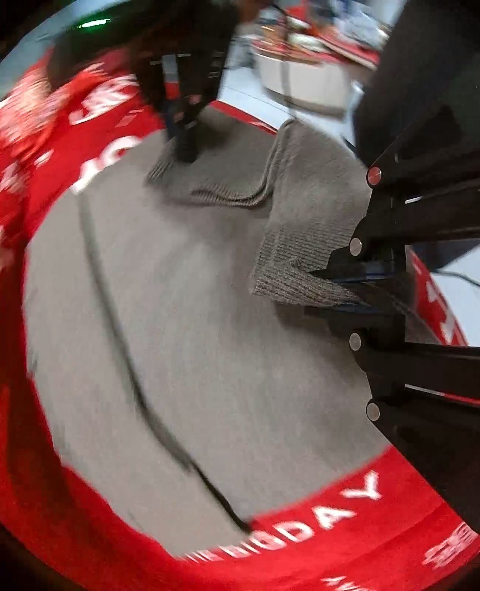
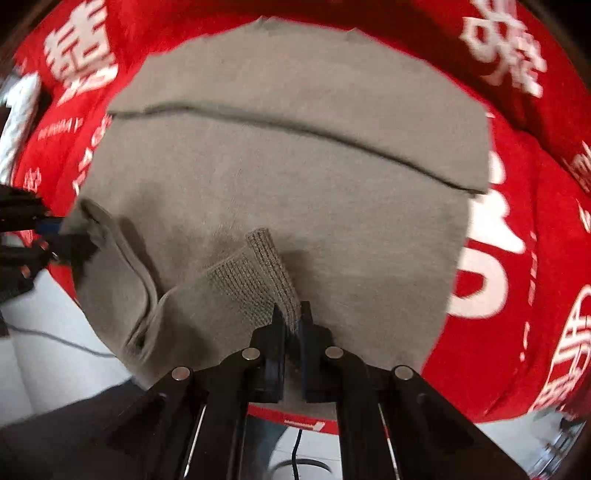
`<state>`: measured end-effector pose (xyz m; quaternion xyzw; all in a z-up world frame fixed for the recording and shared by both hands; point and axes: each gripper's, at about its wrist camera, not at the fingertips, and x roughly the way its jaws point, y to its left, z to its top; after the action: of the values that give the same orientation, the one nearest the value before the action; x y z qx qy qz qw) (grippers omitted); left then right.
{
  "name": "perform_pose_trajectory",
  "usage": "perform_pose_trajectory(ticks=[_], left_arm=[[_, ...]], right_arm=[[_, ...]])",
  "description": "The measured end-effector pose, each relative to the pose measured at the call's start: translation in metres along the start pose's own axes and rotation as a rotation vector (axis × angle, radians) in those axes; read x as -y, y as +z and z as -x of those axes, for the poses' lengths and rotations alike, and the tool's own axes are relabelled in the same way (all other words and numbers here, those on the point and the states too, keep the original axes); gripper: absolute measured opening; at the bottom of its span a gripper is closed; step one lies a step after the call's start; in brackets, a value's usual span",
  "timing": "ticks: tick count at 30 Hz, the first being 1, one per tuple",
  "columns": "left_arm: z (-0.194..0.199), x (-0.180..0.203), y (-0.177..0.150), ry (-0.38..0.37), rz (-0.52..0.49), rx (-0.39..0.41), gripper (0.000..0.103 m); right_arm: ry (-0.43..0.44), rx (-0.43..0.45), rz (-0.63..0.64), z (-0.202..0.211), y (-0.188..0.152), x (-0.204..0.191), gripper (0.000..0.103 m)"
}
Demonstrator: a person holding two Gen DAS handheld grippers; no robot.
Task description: Fold small clothes
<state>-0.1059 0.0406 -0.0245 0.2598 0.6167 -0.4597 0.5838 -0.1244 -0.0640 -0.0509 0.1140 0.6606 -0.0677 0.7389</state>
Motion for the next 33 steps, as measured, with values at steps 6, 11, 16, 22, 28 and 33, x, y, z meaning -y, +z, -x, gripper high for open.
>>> perform_pose_trajectory(ticks=[6,11,16,22,28,33], left_arm=[[0.057,-0.044,-0.002,-0.009,0.196,0.128,0.011],[0.104,-0.075,0.016,0.01,0.269,0.249,0.011],[0.133,-0.097,0.051,0.031,0.324,0.37,0.011],[0.119,-0.127,0.067,0.038,0.44,0.328,0.011],[0.056,-0.129,0.052,0.08,0.516,0.147,0.08],[0.014,-0.129,0.052,0.083,0.523,0.062,0.082]], right_arm=[[-0.046,0.154,-0.12,0.062,0.018,0.021,0.006],[-0.054,0.273,-0.124,0.1,0.059,0.036,0.006],[-0.044,0.329,-0.043,0.113,0.11,0.05,0.006],[0.009,0.261,0.013,0.092,0.126,0.048,0.006],[0.05,0.169,0.018,0.069,0.103,0.054,0.006],[0.073,0.142,-0.021,0.06,0.094,0.066,0.006]])
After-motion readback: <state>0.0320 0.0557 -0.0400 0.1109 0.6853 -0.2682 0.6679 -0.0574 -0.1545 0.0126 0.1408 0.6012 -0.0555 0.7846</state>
